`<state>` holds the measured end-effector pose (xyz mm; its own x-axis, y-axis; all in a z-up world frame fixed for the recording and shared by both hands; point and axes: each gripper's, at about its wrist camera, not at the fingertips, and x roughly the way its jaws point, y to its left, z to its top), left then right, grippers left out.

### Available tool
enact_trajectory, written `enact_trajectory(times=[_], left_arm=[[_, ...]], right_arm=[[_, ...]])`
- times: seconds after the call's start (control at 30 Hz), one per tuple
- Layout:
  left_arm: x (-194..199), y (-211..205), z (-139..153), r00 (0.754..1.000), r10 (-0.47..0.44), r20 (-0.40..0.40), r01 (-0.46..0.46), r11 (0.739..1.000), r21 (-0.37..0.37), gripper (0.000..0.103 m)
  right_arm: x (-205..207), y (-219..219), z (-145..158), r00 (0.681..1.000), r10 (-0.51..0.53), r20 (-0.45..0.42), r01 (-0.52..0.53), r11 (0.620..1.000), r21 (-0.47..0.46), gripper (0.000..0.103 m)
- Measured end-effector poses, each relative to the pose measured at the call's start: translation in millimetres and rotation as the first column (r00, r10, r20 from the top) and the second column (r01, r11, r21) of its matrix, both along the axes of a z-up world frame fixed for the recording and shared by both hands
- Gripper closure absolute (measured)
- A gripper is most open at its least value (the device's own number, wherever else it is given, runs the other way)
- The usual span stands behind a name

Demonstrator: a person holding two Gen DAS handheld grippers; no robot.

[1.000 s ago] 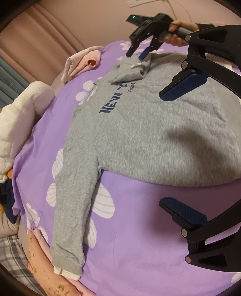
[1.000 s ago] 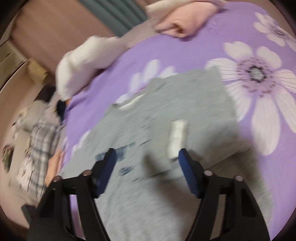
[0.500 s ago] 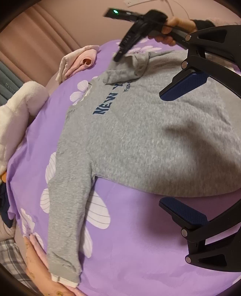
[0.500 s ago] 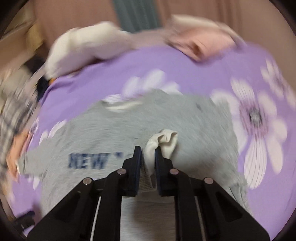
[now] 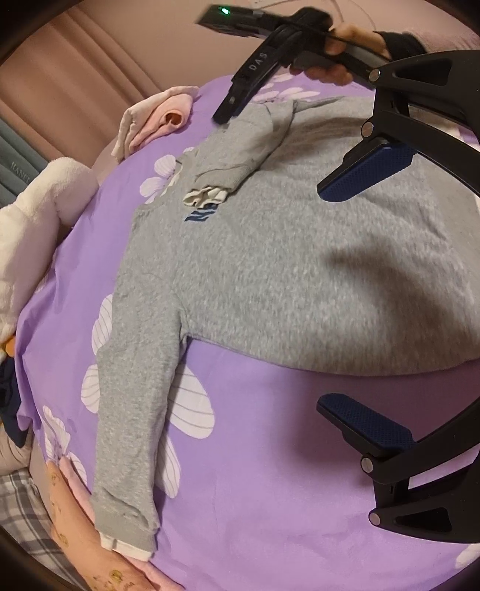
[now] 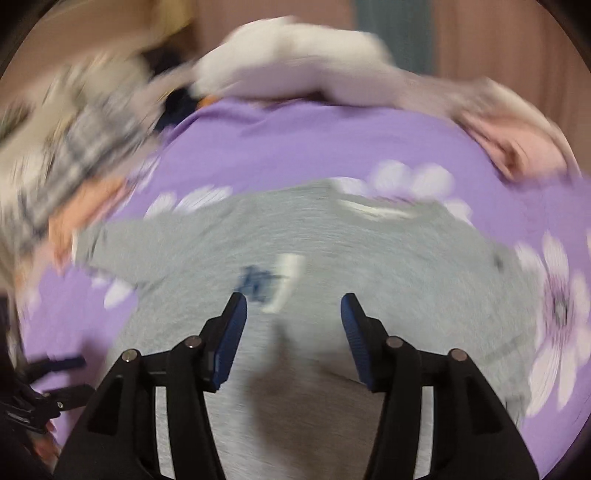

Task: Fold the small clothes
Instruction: 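Fold the held sleeve across the sweatshirt front and release with the right tool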

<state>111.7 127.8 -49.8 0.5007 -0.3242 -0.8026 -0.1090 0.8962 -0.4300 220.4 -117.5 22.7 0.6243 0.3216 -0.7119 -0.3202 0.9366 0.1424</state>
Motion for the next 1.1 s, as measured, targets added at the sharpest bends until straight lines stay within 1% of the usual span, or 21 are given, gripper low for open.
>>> enact_trajectory(times=[0.03, 0.1, 0.17, 0.23, 0.3, 0.37, 0.4, 0.47, 0.53, 0.6, 0.67, 0.7, 0.77, 0.83, 0.87, 0.93, 0.97, 1.0, 1.03, 1.07, 1.1], left_arm=[[1, -1, 0, 1.0, -0.005, 0.002, 0.005, 1.0, 0.001, 0.0], [4, -4, -1, 1.0, -0.011, 0.001, 0.011, 1.0, 0.002, 0.0], [8, -6, -2, 1.0, -0.013, -0.002, 0.013, 1.0, 0.001, 0.0], [13, -9, -3, 1.0, -0.013, -0.008, 0.013, 1.0, 0.004, 0.0], [17, -13, -3, 1.0, -0.014, -0.015, 0.014, 1.0, 0.013, 0.0], [20, -16, -3, 1.0, -0.017, -0.021, 0.017, 1.0, 0.023, 0.0], [22, -19, -3, 1.0, -0.019, -0.023, 0.019, 0.999, 0.031, 0.0], [25, -23, -2, 0.999, -0.02, -0.027, 0.021, 0.999, 0.044, 0.0], [28, -25, -2, 0.999, -0.021, -0.03, 0.023, 0.998, 0.053, 0.0], [30, -27, -2, 0.999, -0.019, -0.031, 0.021, 0.998, 0.058, 0.0], [32, -27, -2, 0.999, -0.014, -0.031, 0.016, 0.998, 0.062, 0.0], [33, -27, -2, 0.999, -0.011, -0.03, 0.013, 0.998, 0.064, 0.0], [34, -24, -4, 0.999, 0.001, -0.036, 0.002, 0.998, 0.066, 0.0], [34, -20, -6, 0.999, 0.013, -0.041, -0.01, 0.998, 0.055, 0.0], [32, -19, -6, 0.999, 0.013, -0.041, -0.011, 0.999, 0.052, 0.0], [30, -13, -6, 0.999, 0.023, -0.038, -0.021, 0.998, 0.058, 0.0], [30, -9, -6, 0.999, 0.033, -0.04, -0.03, 0.998, 0.056, 0.0], [29, -2, -7, 0.998, 0.049, -0.046, -0.047, 0.998, 0.044, 0.0], [27, 7, -8, 0.996, 0.072, -0.048, -0.071, 0.997, 0.025, 0.0], [26, 14, -7, 0.995, 0.09, -0.046, -0.09, 0.996, 0.012, 0.0], [22, 26, -6, 0.992, 0.12, -0.039, -0.12, 0.993, -0.002, 0.0]], right_arm=[[6, -28, -2, 0.997, -0.081, -0.007, 0.081, 0.996, 0.033, 0.05], [16, -76, -9, 0.972, -0.231, -0.041, 0.234, 0.969, 0.083, 0.05], [23, -132, -20, 0.921, -0.381, -0.084, 0.389, 0.911, 0.134, 0.05], [28, -170, -33, 0.878, -0.462, -0.126, 0.478, 0.862, 0.17, 0.05], [35, -194, -46, 0.853, -0.492, -0.174, 0.52, 0.83, 0.203, 0.05], [42, -208, -60, 0.841, -0.5, -0.209, 0.539, 0.81, 0.23, 0.051], [45, -212, -64, 0.843, -0.488, -0.225, 0.535, 0.807, 0.251, 0.053], [52, -215, -74, 0.86, -0.435, -0.267, 0.507, 0.788, 0.349, 0.059], [56, -212, -78, 0.885, -0.374, -0.277, 0.461, 0.785, 0.414, 0.076], [62, -199, -79, 0.89, -0.37, -0.268, 0.449, 0.817, 0.362, 0.09], [63, -192, -74, 0.901, -0.373, -0.223, 0.427, 0.854, 0.297, 0.092], [63, -191, -71, 0.904, -0.379, -0.199, 0.423, 0.862, 0.28, 0.093], [66, -194, -69, 0.898, -0.399, -0.188, 0.436, 0.865, 0.247, 0.093], [71, -208, -74, 0.878, -0.427, -0.215, 0.47, 0.855, 0.22, 0.093], [73, -215, -78, 0.874, -0.427, -0.232, 0.476, 0.849, 0.231, 0.093], [74, -212, -80, 0.887, -0.393, -0.242, 0.446, 0.865, 0.229, 0.089], [72, -211, -77, 0.885, -0.4, -0.236, 0.448, 0.87, 0.206, 0.089], [71, -211, -73, 0.874, -0.43, -0.224, 0.47, 0.865, 0.173, 0.079], [68, -209, -68, 0.858, -0.472, -0.201, 0.501, 0.856, 0.127, 0.071], [62, -205, -57, 0.843, -0.522, -0.128, 0.532, 0.845, 0.056, 0.071], [56, -199, -47, 0.85, -0.523, -0.064, 0.525, 0.85, 0.034, 0.071]])
